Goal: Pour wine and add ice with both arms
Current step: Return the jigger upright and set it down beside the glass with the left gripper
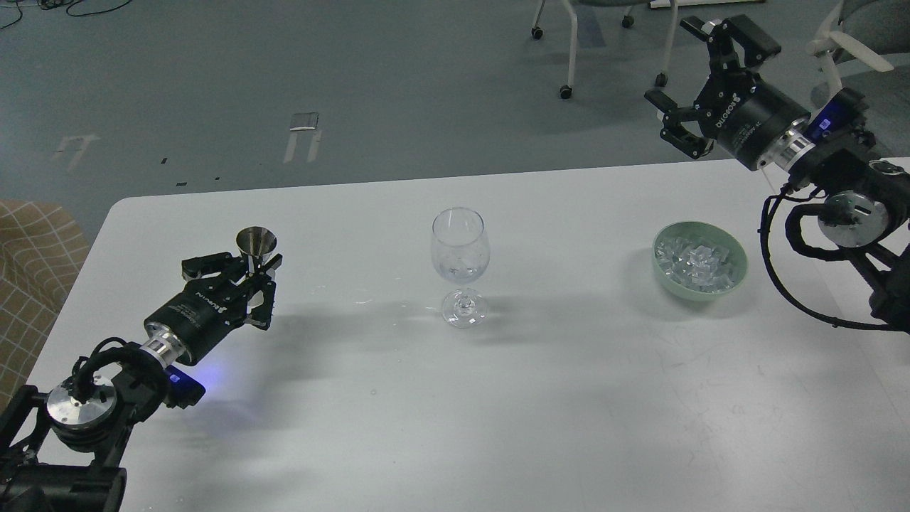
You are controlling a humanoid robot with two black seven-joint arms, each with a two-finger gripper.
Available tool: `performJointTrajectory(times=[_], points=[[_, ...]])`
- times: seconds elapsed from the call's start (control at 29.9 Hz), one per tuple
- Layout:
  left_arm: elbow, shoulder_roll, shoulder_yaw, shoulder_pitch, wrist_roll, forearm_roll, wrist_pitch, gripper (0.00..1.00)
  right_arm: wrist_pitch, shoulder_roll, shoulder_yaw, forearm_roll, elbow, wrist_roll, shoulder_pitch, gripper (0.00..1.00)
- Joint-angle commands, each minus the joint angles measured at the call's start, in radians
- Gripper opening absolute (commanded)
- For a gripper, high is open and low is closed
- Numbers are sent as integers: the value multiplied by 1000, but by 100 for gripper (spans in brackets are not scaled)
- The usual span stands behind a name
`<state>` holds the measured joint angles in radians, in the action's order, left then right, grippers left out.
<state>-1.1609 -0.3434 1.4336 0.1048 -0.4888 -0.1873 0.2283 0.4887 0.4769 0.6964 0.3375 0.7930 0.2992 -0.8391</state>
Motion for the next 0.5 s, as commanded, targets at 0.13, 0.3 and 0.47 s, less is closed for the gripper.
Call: performJointTrajectory(times=[0.13, 0.3, 0.47], points=[[52, -8, -4, -1, 0, 2, 11, 21, 0, -6, 0, 0, 0, 0, 0, 100], [86, -5, -2, 1, 0, 37, 13, 30, 0, -7, 0, 0, 0, 0, 0, 100], [95, 0, -2, 1, 0, 43, 14, 33, 0, -9, -2, 2, 0, 0, 2, 100]])
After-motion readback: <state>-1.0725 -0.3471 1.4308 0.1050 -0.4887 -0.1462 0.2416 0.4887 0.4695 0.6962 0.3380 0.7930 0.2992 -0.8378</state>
